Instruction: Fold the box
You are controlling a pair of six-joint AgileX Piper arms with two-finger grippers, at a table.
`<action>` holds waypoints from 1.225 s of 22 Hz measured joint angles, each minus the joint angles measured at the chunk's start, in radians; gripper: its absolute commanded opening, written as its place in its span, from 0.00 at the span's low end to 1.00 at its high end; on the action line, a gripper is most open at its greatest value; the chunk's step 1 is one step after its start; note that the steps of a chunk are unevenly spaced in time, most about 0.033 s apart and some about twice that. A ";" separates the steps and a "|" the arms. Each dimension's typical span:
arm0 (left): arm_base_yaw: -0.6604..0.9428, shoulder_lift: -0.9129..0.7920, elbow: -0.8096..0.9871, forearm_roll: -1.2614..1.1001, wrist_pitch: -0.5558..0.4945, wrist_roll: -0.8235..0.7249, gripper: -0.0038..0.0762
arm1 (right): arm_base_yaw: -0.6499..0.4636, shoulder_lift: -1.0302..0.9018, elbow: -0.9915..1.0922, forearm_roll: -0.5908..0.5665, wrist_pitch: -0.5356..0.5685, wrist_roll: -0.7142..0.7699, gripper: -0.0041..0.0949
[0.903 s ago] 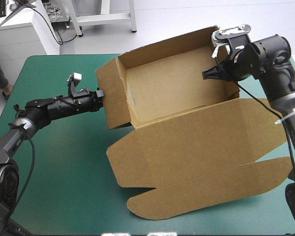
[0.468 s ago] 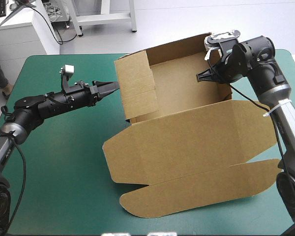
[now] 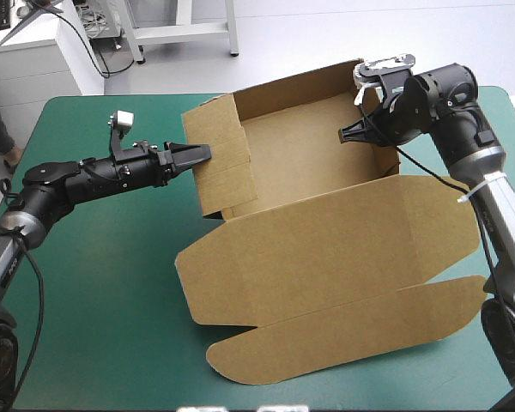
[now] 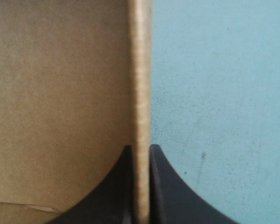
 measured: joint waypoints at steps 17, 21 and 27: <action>-0.329 -0.006 -0.397 1.182 -0.120 -0.972 0.29 | 0.083 0.002 0.000 0.023 -0.068 0.039 0.02; -0.388 0.044 -0.467 1.379 -0.057 -1.094 0.12 | 0.123 0.010 0.000 -0.025 -0.060 0.075 0.03; -0.428 0.163 -0.588 1.548 0.096 -1.204 0.04 | 0.155 0.065 0.003 -0.038 -0.020 0.158 0.02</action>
